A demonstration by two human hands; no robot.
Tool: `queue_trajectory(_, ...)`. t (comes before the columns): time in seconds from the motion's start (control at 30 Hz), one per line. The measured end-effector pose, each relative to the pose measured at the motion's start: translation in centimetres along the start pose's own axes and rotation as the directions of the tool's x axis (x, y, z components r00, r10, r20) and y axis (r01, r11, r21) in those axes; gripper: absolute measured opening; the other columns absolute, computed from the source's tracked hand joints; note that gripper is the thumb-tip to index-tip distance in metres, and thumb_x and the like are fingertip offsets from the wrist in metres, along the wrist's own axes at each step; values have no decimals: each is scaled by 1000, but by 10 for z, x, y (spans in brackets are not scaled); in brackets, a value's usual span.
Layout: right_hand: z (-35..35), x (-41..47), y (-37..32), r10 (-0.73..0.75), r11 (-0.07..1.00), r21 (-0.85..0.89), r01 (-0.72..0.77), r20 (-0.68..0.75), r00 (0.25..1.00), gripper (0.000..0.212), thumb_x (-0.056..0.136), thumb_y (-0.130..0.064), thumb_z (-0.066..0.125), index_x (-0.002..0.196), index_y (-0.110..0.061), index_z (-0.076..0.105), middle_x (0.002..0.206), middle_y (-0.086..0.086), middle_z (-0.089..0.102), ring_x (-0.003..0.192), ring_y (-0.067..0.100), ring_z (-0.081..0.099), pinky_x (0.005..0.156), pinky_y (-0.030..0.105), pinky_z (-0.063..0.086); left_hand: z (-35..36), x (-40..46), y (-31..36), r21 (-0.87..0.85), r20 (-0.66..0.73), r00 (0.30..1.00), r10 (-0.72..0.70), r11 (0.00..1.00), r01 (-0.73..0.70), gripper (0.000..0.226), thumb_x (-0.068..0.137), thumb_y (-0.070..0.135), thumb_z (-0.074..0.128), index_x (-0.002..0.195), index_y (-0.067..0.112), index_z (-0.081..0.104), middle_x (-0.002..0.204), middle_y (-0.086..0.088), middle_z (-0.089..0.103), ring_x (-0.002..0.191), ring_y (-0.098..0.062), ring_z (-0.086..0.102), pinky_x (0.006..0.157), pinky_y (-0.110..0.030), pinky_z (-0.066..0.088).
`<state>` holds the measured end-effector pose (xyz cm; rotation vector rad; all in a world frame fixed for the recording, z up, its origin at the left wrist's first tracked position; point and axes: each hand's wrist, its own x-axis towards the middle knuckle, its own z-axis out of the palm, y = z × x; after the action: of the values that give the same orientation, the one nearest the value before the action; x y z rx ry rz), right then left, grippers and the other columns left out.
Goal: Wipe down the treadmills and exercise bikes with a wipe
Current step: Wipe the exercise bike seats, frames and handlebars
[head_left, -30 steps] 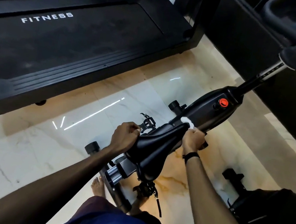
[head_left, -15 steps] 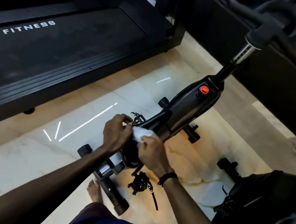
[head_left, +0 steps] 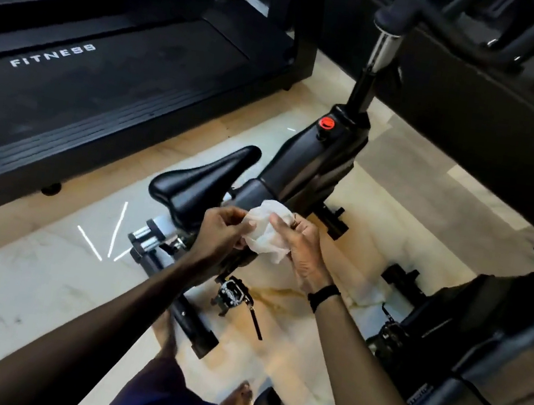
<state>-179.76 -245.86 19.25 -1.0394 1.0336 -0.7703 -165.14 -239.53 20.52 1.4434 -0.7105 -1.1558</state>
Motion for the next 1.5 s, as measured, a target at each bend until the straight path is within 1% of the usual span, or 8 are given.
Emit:
queue_trajectory(0.27, -85, -43, -5, -141, 944, -328, 40, -288, 947, 20, 83, -24, 77, 95, -11, 67, 96, 5, 73, 88, 23, 68, 74, 35, 54, 60, -11, 4, -89, -27, 995, -95, 992, 92, 18, 96, 0, 59, 80, 8, 57, 72, -14, 65, 59, -20, 63, 59, -31, 60)
queue_trajectory(0.37, -100, -54, -14, -144, 947, -321, 26, -351, 925, 36, 75, -45, 75, 90, -12, 71, 90, 5, 75, 84, 23, 71, 74, 40, 57, 88, -12, 10, -160, 70, 987, -146, 975, 156, 15, 97, -1, 57, 83, 7, 59, 83, -15, 68, 70, -23, 69, 68, -38, 61)
queue_trajectory(0.5, -114, -61, -22, -121, 948, -317, 24, -290, 949, 25, 90, -26, 73, 86, -1, 71, 78, 2, 69, 73, 14, 62, 66, 36, 50, 112, -10, 15, -208, 191, 972, -135, 962, 175, 12, 90, -6, 62, 92, 6, 65, 87, -11, 73, 78, -24, 71, 71, -39, 60)
queue_trajectory(0.63, -127, -51, -32, -142, 938, -348, 15, -344, 928, 15, 97, -15, 62, 86, -9, 72, 70, -11, 63, 62, 0, 57, 61, 19, 44, 131, -1, 21, -112, 217, 976, -30, 992, 55, 26, 82, -15, 65, 96, 7, 66, 88, -10, 72, 78, -22, 71, 68, -41, 60)
queue_trajectory(0.83, -141, -21, -49, -77, 986, -166, -1, -465, 882, 20, 98, -11, 57, 81, -13, 67, 75, 1, 66, 71, 17, 60, 64, 28, 47, 154, 36, 22, 70, 246, 945, 216, 968, -240, 18, 76, -17, 63, 88, -6, 69, 91, -26, 68, 81, -23, 64, 75, -38, 53)
queue_trajectory(1.03, -139, 31, -85, 34, 998, 63, -12, -372, 927, 19, 101, -15, 54, 100, -8, 71, 96, 14, 72, 79, 20, 68, 68, 31, 57, 177, 92, 31, 367, 508, 811, 291, 779, -509, 28, 78, -6, 65, 80, 19, 78, 107, 1, 60, 103, -13, 60, 91, -20, 47)
queue_trajectory(1.27, -147, 71, -114, -36, 979, 182, 89, -274, 961, 37, 102, -28, 54, 115, 2, 70, 105, 19, 74, 91, 27, 72, 82, 37, 59, 201, 149, 49, 440, 535, 767, 354, 658, -611, 22, 72, 18, 55, 73, 11, 76, 96, -13, 68, 90, -32, 63, 75, -46, 54)
queue_trajectory(1.5, -174, 119, -155, -155, 953, 161, 256, -466, 871, 23, 102, -15, 55, 98, -6, 75, 98, 15, 75, 90, 28, 70, 78, 38, 58, 237, 185, 97, 205, 535, 754, 381, 807, -554, 25, 76, 3, 69, 94, 16, 78, 112, 9, 62, 102, 13, 55, 88, -14, 45)
